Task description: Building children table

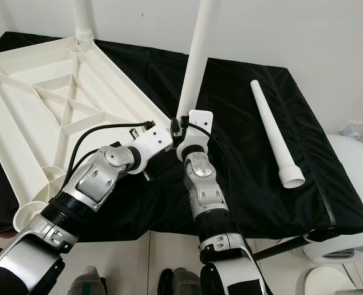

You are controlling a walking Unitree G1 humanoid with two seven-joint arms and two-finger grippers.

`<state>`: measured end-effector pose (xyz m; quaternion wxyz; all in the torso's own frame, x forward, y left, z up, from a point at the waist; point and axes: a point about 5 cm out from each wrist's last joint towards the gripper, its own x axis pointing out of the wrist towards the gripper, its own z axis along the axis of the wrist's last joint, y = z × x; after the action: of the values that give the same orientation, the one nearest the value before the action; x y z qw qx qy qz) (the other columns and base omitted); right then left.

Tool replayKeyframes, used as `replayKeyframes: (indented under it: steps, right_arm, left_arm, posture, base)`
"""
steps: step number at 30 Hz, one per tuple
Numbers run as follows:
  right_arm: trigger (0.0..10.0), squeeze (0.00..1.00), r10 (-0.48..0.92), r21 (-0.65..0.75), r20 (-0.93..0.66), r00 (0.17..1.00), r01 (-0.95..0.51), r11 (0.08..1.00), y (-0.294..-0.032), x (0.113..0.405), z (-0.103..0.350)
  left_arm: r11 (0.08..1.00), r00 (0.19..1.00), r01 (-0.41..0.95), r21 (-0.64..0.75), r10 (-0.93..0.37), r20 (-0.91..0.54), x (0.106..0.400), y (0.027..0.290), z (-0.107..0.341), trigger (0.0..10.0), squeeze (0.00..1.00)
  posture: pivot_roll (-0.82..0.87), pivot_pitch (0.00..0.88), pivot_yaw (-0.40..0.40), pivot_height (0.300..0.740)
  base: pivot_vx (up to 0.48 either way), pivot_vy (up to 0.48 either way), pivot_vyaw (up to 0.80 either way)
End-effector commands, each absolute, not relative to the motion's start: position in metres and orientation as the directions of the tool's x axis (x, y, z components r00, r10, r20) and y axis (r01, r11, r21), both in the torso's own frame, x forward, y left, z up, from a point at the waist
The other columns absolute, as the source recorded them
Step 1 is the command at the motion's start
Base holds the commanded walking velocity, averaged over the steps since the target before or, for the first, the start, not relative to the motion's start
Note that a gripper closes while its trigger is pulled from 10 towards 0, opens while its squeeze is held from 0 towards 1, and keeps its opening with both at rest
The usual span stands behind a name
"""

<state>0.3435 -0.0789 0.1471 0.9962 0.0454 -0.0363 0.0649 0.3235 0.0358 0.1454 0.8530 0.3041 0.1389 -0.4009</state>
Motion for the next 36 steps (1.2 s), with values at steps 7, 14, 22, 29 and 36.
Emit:
replayKeyframes:
  steps: [7,14,22,29,36]
  right_arm:
    - [10.0,1.0,0.129,0.125,0.081,0.988,-0.138,0.983,-0.08,0.337,0.147]
    - [10.0,1.0,0.197,0.186,0.162,0.967,-0.226,0.956,-0.095,0.333,0.157]
    - [10.0,1.0,0.327,0.161,0.193,0.925,-0.359,0.92,-0.118,0.339,0.158]
    - [10.0,0.0,0.467,0.046,0.134,0.874,-0.476,0.878,-0.151,0.351,0.152]
    - [10.0,0.0,0.579,-0.03,0.077,0.811,-0.579,0.815,-0.164,0.354,0.147]
  left_arm:
    - [0.422,0.575,0.817,0.394,-0.657,-0.489,0.312,0.018,0.144,10.0,0.0]
    - [0.423,0.58,0.812,0.401,-0.656,-0.483,0.315,0.019,0.147,10.0,0.0]
    - [0.425,0.583,0.81,0.404,-0.654,-0.482,0.316,0.021,0.148,10.0,0.0]
    - [0.426,0.582,0.811,0.401,-0.657,-0.479,0.316,0.019,0.149,10.0,0.0]
    - [0.426,0.581,0.811,0.4,-0.658,-0.478,0.316,0.019,0.149,10.0,0.0]
  posture:
    - [0.08,0.016,-0.143,0.74]
    - [0.08,0.023,-0.139,0.74]
    - [0.06,0.036,-0.13,0.74]
    - [0.06,0.038,-0.129,0.74]
    - [0.07,0.038,-0.127,0.74]
  base:
    - [0.0,0.0,0.0]
    - [0.0,0.0,0.0]
    - [0.0,0.0,0.0]
    - [0.0,0.0,0.0]
    - [0.0,0.0,0.0]
